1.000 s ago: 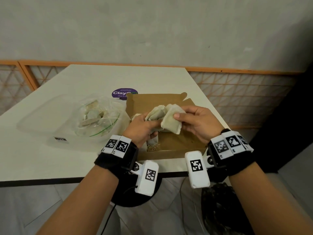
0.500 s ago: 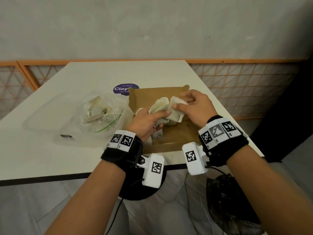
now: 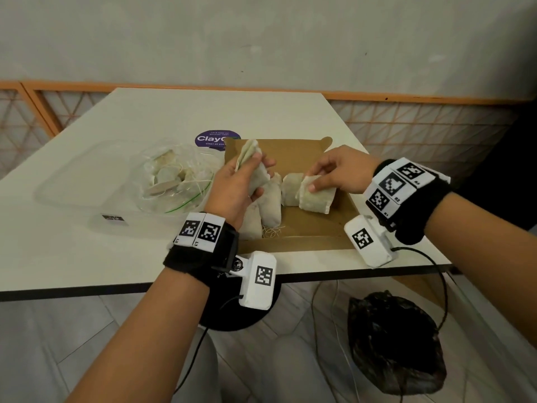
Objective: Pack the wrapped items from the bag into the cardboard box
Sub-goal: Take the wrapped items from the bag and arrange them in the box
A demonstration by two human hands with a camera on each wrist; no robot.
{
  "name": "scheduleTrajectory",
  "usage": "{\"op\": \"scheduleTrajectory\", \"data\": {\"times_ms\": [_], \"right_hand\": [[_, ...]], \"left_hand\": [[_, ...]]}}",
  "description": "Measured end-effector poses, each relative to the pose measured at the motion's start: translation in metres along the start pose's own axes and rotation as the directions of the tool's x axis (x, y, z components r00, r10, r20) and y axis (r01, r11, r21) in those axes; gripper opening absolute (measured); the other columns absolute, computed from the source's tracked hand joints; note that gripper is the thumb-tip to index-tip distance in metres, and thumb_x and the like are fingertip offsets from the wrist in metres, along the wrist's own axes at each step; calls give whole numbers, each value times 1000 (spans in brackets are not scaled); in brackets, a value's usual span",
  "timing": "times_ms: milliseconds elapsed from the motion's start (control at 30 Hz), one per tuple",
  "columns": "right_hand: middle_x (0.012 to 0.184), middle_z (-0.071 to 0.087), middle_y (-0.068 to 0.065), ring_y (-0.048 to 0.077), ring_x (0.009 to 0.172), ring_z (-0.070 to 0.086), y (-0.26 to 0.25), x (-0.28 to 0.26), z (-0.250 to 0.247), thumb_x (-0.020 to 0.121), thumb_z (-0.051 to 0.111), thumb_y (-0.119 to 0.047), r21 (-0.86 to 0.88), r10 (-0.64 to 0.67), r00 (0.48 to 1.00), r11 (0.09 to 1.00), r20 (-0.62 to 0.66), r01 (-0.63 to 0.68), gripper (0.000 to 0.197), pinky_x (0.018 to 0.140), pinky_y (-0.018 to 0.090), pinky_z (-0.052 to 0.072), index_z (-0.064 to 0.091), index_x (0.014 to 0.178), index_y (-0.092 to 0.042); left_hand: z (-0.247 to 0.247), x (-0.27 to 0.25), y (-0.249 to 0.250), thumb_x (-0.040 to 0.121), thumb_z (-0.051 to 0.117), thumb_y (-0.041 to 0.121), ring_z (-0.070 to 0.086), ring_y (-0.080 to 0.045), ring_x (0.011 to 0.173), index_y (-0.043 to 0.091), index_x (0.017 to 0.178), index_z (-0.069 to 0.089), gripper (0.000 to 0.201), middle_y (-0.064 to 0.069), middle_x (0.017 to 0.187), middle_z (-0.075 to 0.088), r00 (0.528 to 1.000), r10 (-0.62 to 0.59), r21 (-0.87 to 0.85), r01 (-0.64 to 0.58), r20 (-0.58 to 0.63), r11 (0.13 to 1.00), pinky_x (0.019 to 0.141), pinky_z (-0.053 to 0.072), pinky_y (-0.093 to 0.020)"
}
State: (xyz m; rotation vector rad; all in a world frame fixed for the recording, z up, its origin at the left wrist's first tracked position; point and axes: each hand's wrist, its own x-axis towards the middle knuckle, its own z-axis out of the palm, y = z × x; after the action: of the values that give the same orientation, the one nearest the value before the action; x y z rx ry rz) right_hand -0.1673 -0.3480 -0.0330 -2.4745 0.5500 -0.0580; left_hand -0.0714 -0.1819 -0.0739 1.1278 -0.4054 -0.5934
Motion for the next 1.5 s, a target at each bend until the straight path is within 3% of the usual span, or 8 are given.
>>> {"op": "scheduleTrajectory", "data": {"times_ms": [267, 367, 567, 800, 1067, 1200, 1367, 1500], "right_hand": [[73, 58, 1, 13, 65, 54, -19, 3, 7, 73, 76, -11, -47, -38, 979, 998, 198, 48, 47, 69, 27, 43, 51, 112, -21], [71, 60, -7, 6, 63, 54, -16, 8, 10, 74, 75, -9, -130, 5, 980, 991, 201, 22, 40, 65, 18, 41, 56, 108, -17], [81, 65, -7, 14, 85, 59, -20, 4, -2, 76, 75, -19, -187, -1, 985, 982, 170, 33, 15, 85, 27, 46, 66, 85, -26], [87, 69, 2, 11, 80, 60, -46, -4, -19, 75, 75, -16, -81, -119, 978, 988, 172, 134, 24, 85, 25, 44, 70, 99, -15], [71, 61, -6, 8, 64, 50, -41, 1, -13, 80, 71, -27, -231, -119, 987, 963, 104, 141, 21, 64, 19, 38, 72, 93, -12], [75, 65, 2, 12, 64, 49, -37, 5, -11, 81, 68, -33, -261, -112, 988, 956, 102, 135, 25, 65, 26, 40, 73, 92, -11], [75, 62, -7, 8, 69, 53, -37, 2, -6, 73, 75, -36, -285, -92, 977, 947, 193, 146, 28, 72, 27, 43, 68, 94, -20], [68, 56, -11, 5, 66, 49, -33, 2, -5, 78, 72, -29, -314, -73, 982, 941, 171, 125, 17, 63, 19, 38, 70, 91, -18]], "left_hand": [[-2, 0, -3, 94, 54, 25, 60, -14, 84, 23, 92, 61, 7, 1, 92, 70, 1000, 16, 1, -16, 10, 1000, 61, 41, -21], [-1, 0, -4, 94, 54, 25, 61, -13, 84, 23, 92, 61, 7, 0, 93, 69, 999, 15, 21, -15, 29, 1000, 60, 41, -20], [-3, 6, -10, 94, 54, 27, 61, -11, 88, 22, 98, 60, 9, 6, 88, 69, 999, 11, 84, -15, 41, 996, 63, 43, -21], [3, 6, -11, 96, 51, 21, 52, -16, 73, 14, 98, 60, 12, 1, 83, 60, 995, -64, 158, 53, 70, 986, 52, 48, -20], [1, 1, -8, 85, 67, 20, 58, -3, 63, 13, 104, 61, 21, 2, 80, 62, 993, -68, 207, 46, 96, 977, 45, 44, -15], [-3, 4, -12, 74, 78, 13, 58, -8, 72, 11, 111, 61, 41, 0, 87, 63, 992, -59, 314, 20, 115, 949, 46, 41, -15], [-2, 7, -14, 77, 72, 3, 57, -3, 49, 3, 105, 59, 30, -3, 75, 60, 998, -47, 295, 30, 51, 955, 38, 39, -15], [-1, 9, -15, 80, 69, 6, 56, -11, 60, 2, 107, 61, 28, -6, 79, 60, 998, -51, 321, 37, 36, 946, 39, 38, -15]]}}
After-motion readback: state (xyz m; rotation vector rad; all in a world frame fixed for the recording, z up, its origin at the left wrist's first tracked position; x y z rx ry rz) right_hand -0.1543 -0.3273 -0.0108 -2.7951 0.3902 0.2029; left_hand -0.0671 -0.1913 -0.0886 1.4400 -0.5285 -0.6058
